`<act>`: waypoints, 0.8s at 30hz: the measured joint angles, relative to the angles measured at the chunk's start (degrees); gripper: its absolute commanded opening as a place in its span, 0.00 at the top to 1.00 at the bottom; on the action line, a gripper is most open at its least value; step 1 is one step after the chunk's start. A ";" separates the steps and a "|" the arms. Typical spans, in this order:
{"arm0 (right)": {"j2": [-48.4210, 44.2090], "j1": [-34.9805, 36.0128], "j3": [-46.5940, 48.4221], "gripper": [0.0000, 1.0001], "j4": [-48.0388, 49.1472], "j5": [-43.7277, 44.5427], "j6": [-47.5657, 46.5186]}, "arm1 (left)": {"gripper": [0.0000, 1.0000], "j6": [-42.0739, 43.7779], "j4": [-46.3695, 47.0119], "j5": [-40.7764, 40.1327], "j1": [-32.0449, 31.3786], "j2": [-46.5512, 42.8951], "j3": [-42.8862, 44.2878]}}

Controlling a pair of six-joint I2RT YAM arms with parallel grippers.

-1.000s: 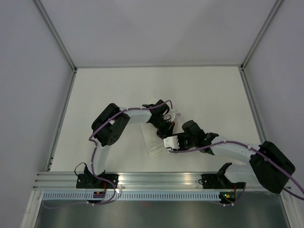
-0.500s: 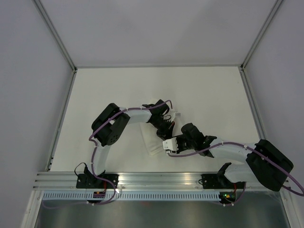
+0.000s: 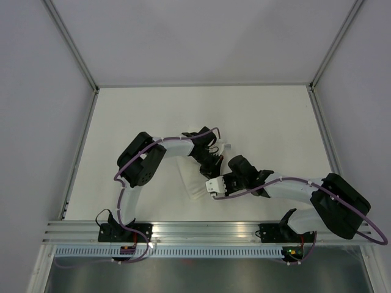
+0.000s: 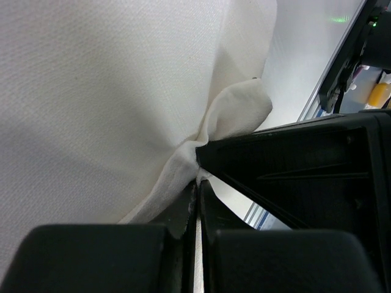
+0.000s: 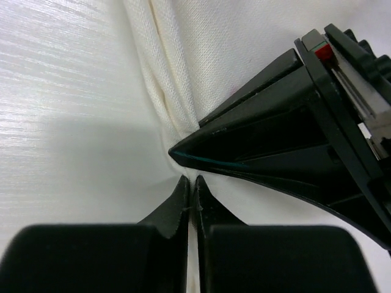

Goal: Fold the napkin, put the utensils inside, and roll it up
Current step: Roll the napkin at the center of the board.

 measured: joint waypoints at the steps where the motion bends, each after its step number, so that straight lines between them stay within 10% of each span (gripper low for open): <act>1: 0.63 0.00 1.07 0.97 -1.29 -0.20 0.00 | 0.96 0.00 -0.17 -0.04 0.13 0.00 0.02; 14: 4.70 -0.46 8.61 1.00 -12.09 -2.21 0.74 | 0.55 -1.70 -0.55 -3.63 0.35 -3.76 -1.40; 24: 8.22 -1.01 13.84 1.00 -18.86 -5.60 1.88 | 0.46 -9.03 8.22 -17.09 6.54 -17.03 -10.14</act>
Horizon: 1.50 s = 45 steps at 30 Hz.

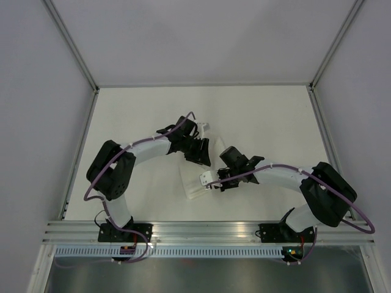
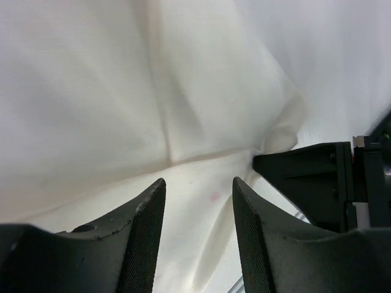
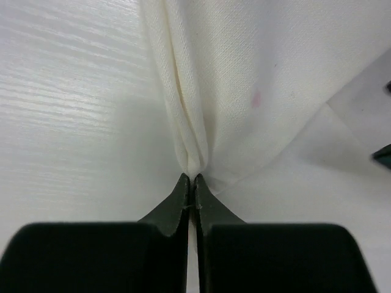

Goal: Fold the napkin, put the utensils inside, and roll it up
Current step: Roll the napkin at the center of the board.

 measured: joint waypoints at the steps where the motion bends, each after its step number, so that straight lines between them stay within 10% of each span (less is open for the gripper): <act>1: 0.66 -0.37 0.92 1.00 -1.07 -0.59 0.11 | 0.46 -0.70 0.92 -1.75 0.76 -1.68 -1.36; 19: 22.95 -10.01 27.93 1.00 -33.51 -13.97 -4.61 | 0.41 -7.39 19.32 -30.64 1.99 -44.57 -31.76; 28: 36.89 -12.02 43.60 0.99 -51.39 -18.27 -8.70 | 0.37 -1.03 26.62 -41.72 -10.10 -57.07 -40.06; 45: 45.42 -12.81 51.01 1.00 -60.85 -21.94 -8.28 | 0.33 17.94 24.74 -51.87 -32.61 -32.30 -26.51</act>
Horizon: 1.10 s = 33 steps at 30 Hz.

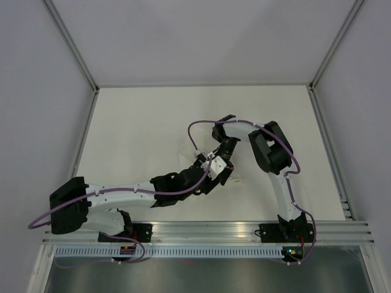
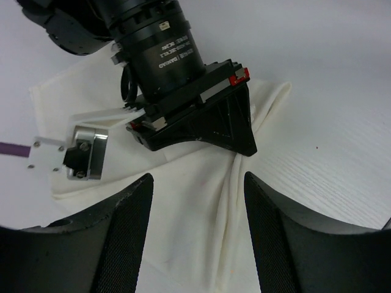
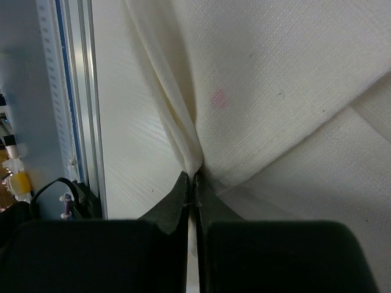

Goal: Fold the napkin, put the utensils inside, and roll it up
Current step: Roll the napkin at the center of the board.

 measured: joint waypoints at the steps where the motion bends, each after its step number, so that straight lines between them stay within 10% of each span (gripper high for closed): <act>1: 0.04 0.00 0.00 1.00 -0.04 -0.04 0.11 | 0.33 0.83 -0.59 0.02 -0.31 1.88 1.07; 33: 2.56 -0.85 0.90 1.00 -2.27 -1.75 1.79 | 0.42 9.42 -7.26 6.54 -1.42 25.42 9.88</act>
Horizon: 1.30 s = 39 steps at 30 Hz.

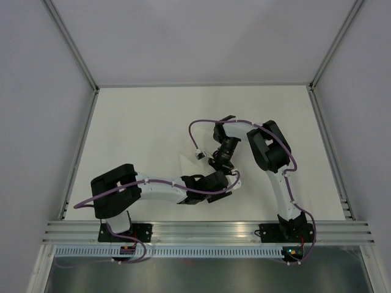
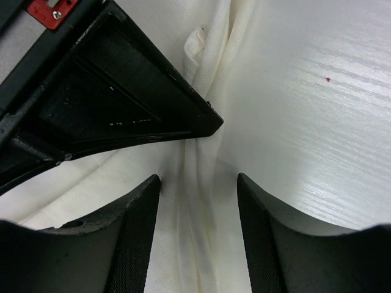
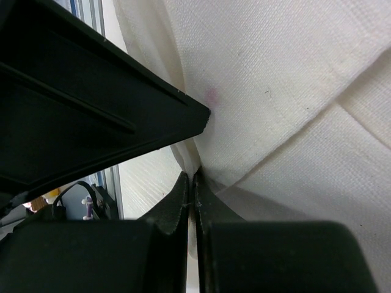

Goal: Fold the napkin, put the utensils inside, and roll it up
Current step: Roll the napkin at the center of the board.

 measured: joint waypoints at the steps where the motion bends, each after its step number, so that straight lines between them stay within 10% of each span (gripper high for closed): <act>1: 0.02 -0.02 0.00 1.00 -0.02 -0.02 0.00 | 0.42 0.13 0.15 -0.15 -0.02 0.28 0.09; 25: 0.90 -0.50 0.00 0.99 -0.92 -0.92 0.15 | 0.88 3.06 -0.57 -2.40 -0.26 2.82 2.21; 32: 0.85 -1.40 0.00 0.66 -1.77 -1.92 1.14 | 0.98 3.04 -1.75 1.09 1.01 2.71 2.93; 39: -3.17 -4.44 0.02 0.56 2.10 -3.04 3.02 | 0.98 2.43 -1.70 6.58 3.54 2.10 2.89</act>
